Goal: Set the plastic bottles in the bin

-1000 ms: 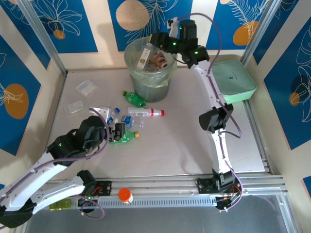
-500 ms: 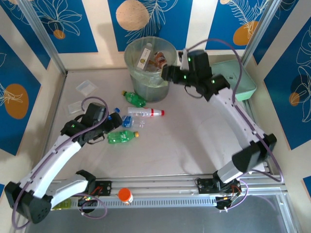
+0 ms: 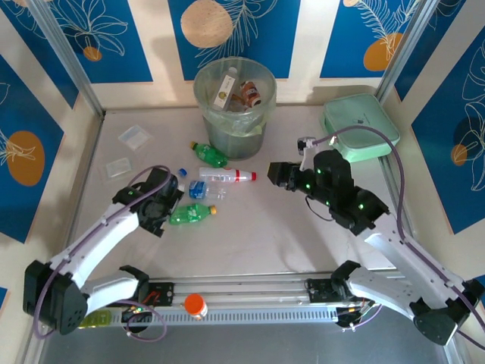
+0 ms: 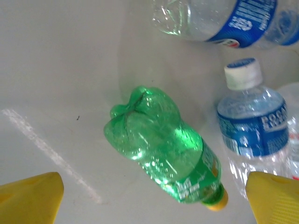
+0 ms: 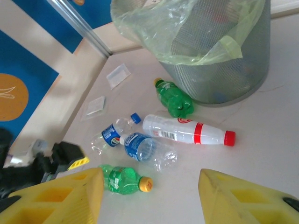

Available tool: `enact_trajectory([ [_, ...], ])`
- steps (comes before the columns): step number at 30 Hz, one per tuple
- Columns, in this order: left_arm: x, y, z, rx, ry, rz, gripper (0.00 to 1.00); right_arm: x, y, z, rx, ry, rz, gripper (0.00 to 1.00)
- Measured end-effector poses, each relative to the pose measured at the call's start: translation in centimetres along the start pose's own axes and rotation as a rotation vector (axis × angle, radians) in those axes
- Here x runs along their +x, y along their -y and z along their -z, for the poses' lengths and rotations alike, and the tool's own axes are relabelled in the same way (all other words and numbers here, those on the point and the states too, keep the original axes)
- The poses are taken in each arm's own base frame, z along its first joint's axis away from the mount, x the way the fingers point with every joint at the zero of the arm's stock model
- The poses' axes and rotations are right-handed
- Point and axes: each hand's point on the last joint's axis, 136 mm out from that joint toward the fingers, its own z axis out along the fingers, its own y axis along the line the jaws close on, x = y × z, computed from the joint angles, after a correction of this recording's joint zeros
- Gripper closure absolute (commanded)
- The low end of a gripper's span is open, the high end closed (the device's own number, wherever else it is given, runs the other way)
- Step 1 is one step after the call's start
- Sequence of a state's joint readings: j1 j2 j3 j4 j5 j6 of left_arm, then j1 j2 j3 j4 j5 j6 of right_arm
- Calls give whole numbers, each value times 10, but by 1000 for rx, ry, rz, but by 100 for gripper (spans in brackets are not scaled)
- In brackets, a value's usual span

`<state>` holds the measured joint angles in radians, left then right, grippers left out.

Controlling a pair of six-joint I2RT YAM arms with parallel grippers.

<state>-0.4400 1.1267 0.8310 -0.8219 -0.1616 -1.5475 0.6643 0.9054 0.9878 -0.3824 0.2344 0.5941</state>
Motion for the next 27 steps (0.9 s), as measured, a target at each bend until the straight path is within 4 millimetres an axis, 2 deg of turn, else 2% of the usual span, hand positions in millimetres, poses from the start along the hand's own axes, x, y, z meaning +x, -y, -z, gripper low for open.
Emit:
enact_trajectory([
  [4, 2, 2, -21, -50, 3, 40, 1, 16, -9, 5, -34, -21, 29, 44],
  [8, 4, 4, -34, -74, 3, 77, 1, 27, -9, 6, -35, -37, 45, 44],
  [14, 9, 1, -60, -138, -5, 112, 2, 27, -7, 9, -26, -24, 63, 44],
  [19, 16, -7, -82, -181, -24, 138, 13, 28, -9, 9, -31, -26, 72, 44],
  [25, 18, -16, -88, -194, -22, 152, 35, 31, -11, 7, -34, -37, 82, 44],
  [27, 18, -19, -88, -196, -23, 149, 39, 34, -11, 4, -32, -47, 85, 44],
])
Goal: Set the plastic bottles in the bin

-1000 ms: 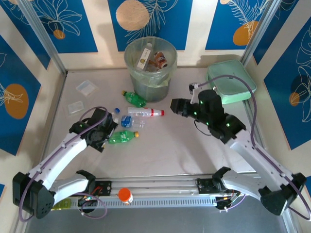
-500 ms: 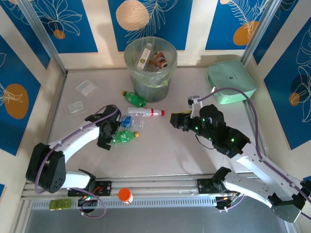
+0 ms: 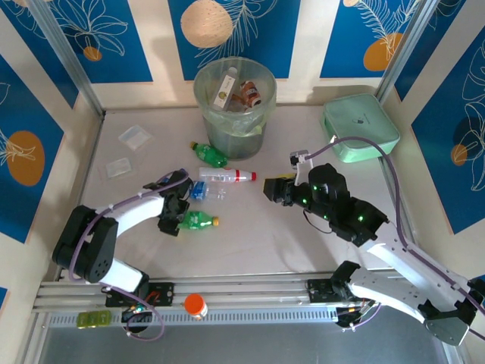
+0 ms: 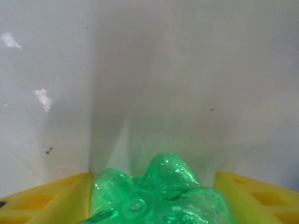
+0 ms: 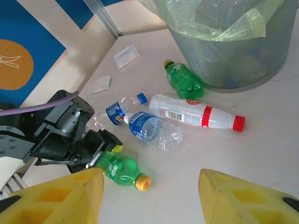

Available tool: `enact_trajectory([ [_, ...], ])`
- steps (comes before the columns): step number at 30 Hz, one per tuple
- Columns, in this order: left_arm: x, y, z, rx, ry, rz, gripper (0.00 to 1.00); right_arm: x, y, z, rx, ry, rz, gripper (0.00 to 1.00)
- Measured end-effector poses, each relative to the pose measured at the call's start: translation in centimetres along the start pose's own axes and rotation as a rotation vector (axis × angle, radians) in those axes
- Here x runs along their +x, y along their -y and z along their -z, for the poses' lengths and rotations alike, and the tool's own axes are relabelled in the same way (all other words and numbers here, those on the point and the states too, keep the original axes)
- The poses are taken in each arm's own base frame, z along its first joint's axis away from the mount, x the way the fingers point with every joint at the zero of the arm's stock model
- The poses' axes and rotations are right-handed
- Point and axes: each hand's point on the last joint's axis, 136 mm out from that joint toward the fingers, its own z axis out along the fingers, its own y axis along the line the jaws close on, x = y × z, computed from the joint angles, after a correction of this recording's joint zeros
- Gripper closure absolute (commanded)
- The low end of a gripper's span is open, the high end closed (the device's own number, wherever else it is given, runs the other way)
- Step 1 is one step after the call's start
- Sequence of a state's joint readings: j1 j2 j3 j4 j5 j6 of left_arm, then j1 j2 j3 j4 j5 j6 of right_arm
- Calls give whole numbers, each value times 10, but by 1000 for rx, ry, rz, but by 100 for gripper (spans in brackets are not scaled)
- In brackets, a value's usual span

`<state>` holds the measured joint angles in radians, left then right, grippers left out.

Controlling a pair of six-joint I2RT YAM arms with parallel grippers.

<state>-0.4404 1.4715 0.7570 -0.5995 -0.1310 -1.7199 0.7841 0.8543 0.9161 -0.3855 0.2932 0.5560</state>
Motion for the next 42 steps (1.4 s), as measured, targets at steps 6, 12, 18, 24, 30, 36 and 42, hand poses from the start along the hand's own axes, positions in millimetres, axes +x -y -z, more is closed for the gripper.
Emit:
enact_trajectory([
  [6, 0, 1, 3, 29, -3, -11, 41, 7, 1, -9, 13, -30, 13, 44],
  [12, -2, 12, 26, 128, -11, -44, 42, 0, 0, -12, 33, -34, 30, 41],
  [18, -6, 24, 67, 283, -2, -131, 44, -13, -12, -17, 2, -55, 42, 39],
  [24, 1, 50, 112, 485, -3, -331, 45, -3, -34, -33, -125, -177, 39, 38],
  [30, 16, 75, 161, 731, -11, -537, 46, 29, -65, -46, -231, -304, 73, 33],
  [36, 27, 90, 211, 910, -7, -655, 48, 52, -108, -51, -420, -452, 124, 34],
  [42, 34, 94, 234, 992, -16, -698, 48, 73, -127, -64, -530, -592, 88, 36],
])
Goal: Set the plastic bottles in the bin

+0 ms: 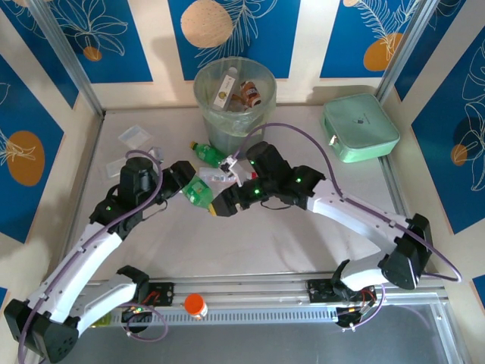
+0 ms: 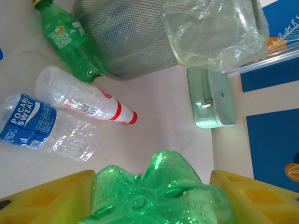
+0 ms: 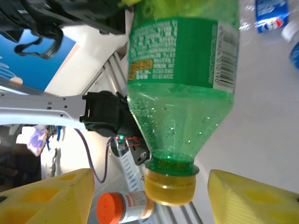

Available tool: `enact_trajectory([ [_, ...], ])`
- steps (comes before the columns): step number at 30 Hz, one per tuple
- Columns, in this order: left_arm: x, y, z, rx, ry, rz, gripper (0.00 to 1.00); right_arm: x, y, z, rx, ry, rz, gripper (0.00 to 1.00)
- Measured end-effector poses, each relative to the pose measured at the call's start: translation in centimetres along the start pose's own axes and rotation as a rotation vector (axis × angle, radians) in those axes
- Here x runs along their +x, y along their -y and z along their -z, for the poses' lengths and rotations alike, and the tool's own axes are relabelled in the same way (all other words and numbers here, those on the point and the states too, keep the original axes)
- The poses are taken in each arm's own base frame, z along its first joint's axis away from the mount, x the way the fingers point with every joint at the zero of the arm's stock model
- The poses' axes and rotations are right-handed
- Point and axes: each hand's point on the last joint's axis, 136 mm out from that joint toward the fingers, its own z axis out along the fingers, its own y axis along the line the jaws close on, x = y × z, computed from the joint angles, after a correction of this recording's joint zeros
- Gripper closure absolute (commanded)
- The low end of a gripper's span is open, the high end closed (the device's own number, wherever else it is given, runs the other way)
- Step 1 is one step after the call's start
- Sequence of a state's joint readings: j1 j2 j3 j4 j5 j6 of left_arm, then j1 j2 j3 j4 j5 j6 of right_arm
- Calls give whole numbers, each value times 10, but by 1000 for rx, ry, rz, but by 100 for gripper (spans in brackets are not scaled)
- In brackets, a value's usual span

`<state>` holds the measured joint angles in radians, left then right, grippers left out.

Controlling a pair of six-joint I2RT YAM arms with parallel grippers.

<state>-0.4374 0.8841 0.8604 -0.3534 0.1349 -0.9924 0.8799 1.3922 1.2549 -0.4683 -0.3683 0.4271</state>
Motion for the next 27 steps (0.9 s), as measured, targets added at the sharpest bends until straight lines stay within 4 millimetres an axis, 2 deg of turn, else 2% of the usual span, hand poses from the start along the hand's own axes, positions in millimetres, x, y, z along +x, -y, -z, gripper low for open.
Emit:
enact_trajectory([
  [8, 1, 5, 6, 24, 0, -12, 48, 6, -11, -7, -90, -49, -44, 42],
  [15, 1, 7, 8, 34, 0, -19, 49, 14, -10, -20, -109, -92, -71, 46],
  [23, 0, 12, 8, 55, -2, -27, 45, 12, -7, -22, -95, -83, -102, 82],
  [25, 0, 12, 8, 56, -2, -30, 38, 12, -6, -21, -93, -82, -105, 88],
  [27, 0, 13, 8, 57, 0, -36, 23, 12, -6, -20, -91, -80, -100, 89],
])
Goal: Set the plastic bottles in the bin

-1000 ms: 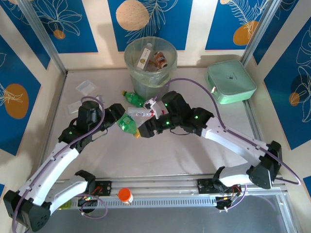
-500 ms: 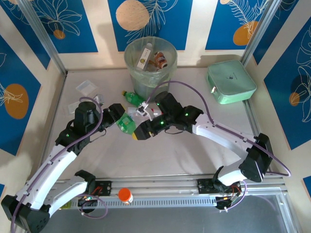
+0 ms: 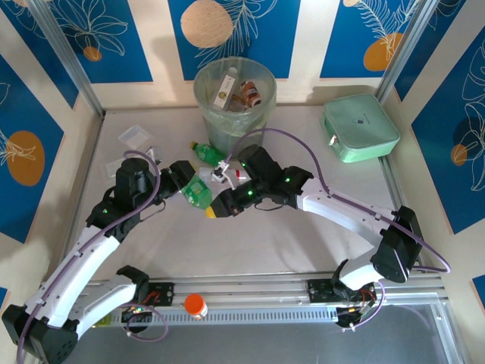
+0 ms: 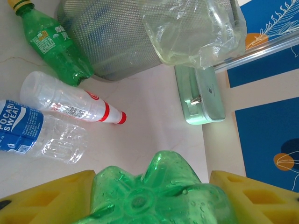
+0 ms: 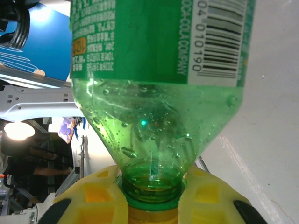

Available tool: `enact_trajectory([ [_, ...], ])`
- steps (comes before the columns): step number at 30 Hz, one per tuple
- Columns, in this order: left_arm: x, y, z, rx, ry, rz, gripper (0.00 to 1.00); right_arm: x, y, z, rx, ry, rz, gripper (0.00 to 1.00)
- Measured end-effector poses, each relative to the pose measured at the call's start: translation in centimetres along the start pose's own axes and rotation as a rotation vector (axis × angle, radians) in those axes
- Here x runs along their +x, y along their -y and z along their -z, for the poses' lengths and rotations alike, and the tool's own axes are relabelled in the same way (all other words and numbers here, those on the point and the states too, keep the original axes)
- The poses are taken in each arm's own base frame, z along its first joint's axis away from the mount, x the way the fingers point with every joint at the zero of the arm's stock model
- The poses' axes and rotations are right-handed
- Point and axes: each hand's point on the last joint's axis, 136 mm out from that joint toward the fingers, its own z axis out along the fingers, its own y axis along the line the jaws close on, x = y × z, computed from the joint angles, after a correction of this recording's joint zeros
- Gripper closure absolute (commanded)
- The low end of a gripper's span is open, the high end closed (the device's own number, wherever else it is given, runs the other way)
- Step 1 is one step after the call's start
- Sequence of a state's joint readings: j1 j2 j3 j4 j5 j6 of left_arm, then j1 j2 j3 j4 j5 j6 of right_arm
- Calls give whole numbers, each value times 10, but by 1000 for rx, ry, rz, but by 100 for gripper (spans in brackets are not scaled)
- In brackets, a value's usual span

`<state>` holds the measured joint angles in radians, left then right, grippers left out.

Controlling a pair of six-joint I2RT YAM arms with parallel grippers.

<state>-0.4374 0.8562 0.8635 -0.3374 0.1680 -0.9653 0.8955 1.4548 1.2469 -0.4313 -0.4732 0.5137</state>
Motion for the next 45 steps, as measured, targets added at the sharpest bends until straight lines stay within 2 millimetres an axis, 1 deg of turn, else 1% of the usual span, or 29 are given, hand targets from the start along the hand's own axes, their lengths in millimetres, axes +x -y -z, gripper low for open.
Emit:
enact_trajectory([
  [2, -2, 2, 1, 5, 4, -2, 12, -1, -1, 2, -1, 7, 5, 91],
  [5, -6, 7, 5, 4, 16, -36, 6, -4, -2, 9, 0, 27, 11, 92],
  [8, -12, 10, 15, -8, 49, -81, 5, -12, -1, 23, 16, 73, 18, 95],
  [11, -24, 16, 29, -26, 99, -135, 4, -19, 2, 36, 42, 117, 21, 99],
  [13, -33, 18, 41, -50, 146, -170, 4, -26, 9, 46, 77, 156, 15, 100],
  [15, -38, 15, 50, -85, 175, -201, 4, -40, 23, 62, 134, 220, -6, 100],
  [17, -40, 10, 54, -118, 181, -228, 4, -56, 33, 79, 182, 283, -31, 100],
  [19, -40, 6, 57, -146, 182, -260, 4, -74, 39, 97, 227, 353, -50, 100],
  [24, -38, -6, 59, -207, 171, -316, 4, -138, 49, 146, 315, 542, -106, 100],
  [27, -38, -8, 61, -221, 174, -338, 4, -175, 69, 167, 366, 621, -160, 100],
  [29, -38, -9, 62, -225, 175, -351, 4, -198, 84, 175, 393, 654, -186, 100],
  [33, -38, -10, 64, -233, 174, -373, 3, -238, 125, 183, 445, 684, -240, 100],
  [36, -37, -10, 64, -238, 173, -389, 3, -263, 152, 184, 481, 689, -268, 100],
  [39, -36, -11, 65, -243, 172, -400, 3, -284, 177, 183, 513, 688, -288, 99],
  [42, -36, -11, 67, -243, 179, -404, 3, -292, 194, 174, 532, 673, -304, 96],
  [45, -37, -12, 68, -246, 185, -406, 2, -291, 210, 167, 554, 654, -325, 91],
])
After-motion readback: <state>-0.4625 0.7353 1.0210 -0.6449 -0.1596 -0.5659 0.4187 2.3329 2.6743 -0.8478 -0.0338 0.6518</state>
